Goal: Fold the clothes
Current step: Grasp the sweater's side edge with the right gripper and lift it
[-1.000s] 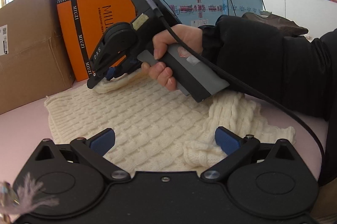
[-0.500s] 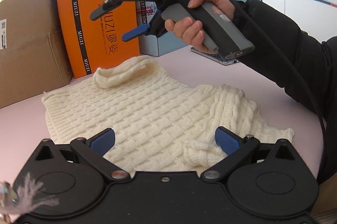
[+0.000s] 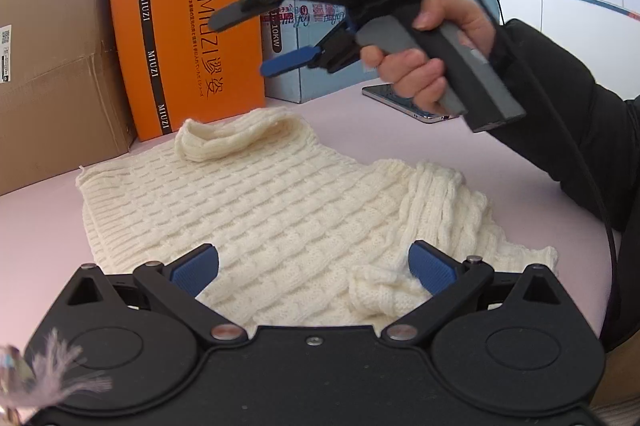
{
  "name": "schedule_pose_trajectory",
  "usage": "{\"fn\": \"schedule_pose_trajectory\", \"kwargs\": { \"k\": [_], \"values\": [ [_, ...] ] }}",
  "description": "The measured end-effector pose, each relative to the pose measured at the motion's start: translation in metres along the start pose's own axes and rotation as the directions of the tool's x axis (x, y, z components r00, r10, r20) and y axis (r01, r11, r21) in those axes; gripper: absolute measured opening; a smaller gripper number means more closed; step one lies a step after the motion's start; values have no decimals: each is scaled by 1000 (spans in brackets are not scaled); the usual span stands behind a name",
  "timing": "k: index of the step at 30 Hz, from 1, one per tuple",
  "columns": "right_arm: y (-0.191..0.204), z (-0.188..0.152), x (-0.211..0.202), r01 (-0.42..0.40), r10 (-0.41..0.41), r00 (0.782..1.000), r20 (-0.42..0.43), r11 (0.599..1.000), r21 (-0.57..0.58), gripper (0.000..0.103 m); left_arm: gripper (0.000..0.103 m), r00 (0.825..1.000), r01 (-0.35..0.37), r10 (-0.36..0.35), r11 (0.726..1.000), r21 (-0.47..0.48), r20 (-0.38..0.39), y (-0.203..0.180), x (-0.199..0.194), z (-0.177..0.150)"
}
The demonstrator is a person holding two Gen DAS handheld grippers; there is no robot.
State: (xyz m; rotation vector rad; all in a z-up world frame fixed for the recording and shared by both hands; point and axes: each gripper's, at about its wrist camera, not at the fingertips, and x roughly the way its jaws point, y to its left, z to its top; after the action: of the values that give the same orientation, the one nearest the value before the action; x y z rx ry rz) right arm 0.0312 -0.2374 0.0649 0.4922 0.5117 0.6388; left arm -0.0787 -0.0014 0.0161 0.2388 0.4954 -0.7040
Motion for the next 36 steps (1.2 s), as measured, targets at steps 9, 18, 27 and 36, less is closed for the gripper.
{"fn": "schedule_pose_trajectory", "kwargs": {
  "k": [9,18,27,36],
  "values": [
    [16,-74,-130,190,-199,980,12,912,-363,91,103,991,-135,134,989,54,23,-3,-15,-5],
    [22,-137,-165,120,-288,932,-220,817,-564,91,103,972,-230,232,972,44,-47,3,-6,-13],
    [53,-163,-131,-40,-224,942,-249,662,-749,91,103,979,-198,194,978,-59,-67,14,-6,-18],
    [81,-181,-113,-50,-143,982,-127,448,-892,92,103,979,-204,201,974,-100,-35,18,-15,-19]
  ]
}}
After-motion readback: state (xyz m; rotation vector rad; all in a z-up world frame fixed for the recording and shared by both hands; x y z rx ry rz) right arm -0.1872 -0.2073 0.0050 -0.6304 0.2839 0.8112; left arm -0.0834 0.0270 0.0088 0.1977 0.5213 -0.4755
